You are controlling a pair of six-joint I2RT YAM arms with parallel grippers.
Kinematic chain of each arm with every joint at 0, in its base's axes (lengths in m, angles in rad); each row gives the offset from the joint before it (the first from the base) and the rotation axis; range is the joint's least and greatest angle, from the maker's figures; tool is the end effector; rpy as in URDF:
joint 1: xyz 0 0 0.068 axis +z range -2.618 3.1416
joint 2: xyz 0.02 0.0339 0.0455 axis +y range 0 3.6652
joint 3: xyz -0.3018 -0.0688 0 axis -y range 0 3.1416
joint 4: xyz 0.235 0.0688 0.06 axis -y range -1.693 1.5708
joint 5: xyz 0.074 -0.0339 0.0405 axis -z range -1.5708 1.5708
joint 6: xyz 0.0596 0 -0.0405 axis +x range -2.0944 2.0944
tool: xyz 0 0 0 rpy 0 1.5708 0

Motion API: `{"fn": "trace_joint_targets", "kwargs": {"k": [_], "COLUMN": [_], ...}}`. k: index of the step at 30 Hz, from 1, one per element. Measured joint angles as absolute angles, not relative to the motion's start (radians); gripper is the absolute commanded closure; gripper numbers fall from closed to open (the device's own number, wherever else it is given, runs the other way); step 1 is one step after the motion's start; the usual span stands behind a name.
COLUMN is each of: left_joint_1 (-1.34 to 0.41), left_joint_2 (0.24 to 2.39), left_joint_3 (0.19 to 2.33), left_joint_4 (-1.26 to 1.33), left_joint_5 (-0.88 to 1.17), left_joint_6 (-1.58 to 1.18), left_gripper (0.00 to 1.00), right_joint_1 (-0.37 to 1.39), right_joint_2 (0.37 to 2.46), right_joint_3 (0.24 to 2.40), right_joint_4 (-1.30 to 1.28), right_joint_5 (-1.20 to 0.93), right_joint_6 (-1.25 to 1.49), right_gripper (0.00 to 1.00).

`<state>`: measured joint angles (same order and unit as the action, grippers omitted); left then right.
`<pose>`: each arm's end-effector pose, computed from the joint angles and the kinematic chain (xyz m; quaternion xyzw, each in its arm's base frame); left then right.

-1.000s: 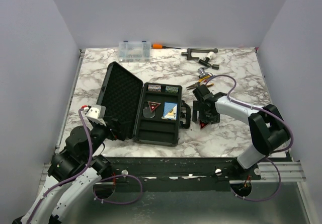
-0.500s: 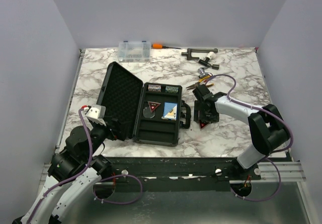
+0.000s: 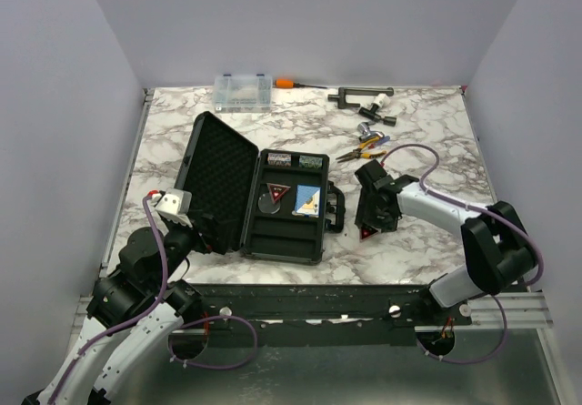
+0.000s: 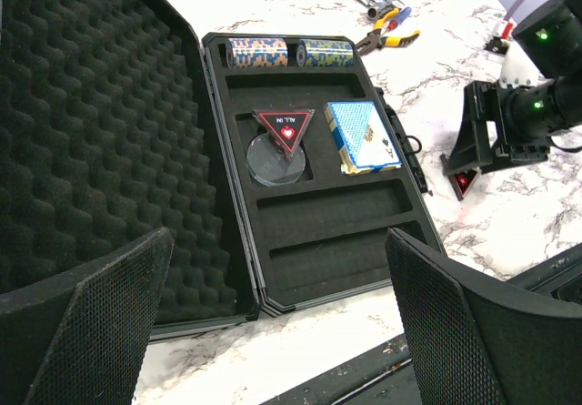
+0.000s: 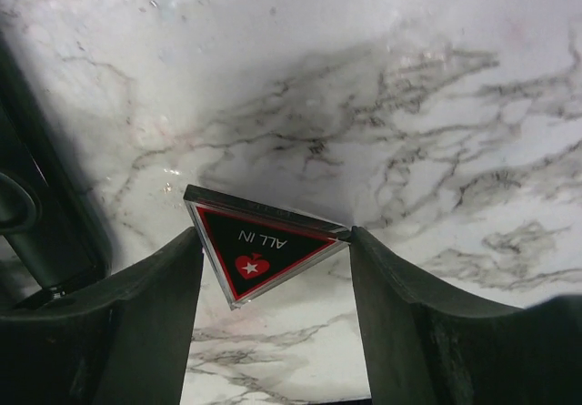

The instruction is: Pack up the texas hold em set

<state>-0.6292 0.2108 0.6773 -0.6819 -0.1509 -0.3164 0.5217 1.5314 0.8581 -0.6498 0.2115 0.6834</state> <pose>0.0357 -0.0149 0.3075 0.0743 0.7747 -0.2324 0.5834 0.2331 0.1196 0.1872 0.0927 0.9825 -0.0167 0.1606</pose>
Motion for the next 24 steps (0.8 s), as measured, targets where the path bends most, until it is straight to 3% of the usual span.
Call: {"fn": "trace_joint_targets", "kwargs": {"k": [3,10,15,24], "left_joint_1": [-0.629,-0.629,-0.629,-0.629], "left_joint_2": [0.211,0.211,0.211,0.211], "left_joint_3": [0.677,0.677,0.677,0.677], "left_joint_4": [-0.682,-0.682,-0.682,-0.682], "left_joint_5": [-0.151,-0.151,-0.151,-0.151], "left_joint_6": [-0.316,-0.316,-0.316,-0.316], "left_gripper": [0.02,0.02,0.02,0.01], "right_joint_1": [0.522,0.522,0.522,0.522], "right_joint_2": [1.473,1.397,1.402,1.414], "right_joint_3": [0.809,0.756,0.756,0.760], "right_joint_4": [-0.649,-0.640,-0.637,-0.646], "right_joint_5": [0.206,0.193,0.193,0.197], "right_joint_6": [0.772,0.918,0.923,0.812], "right_gripper": [0.33,0.09,0.09,0.19]}}
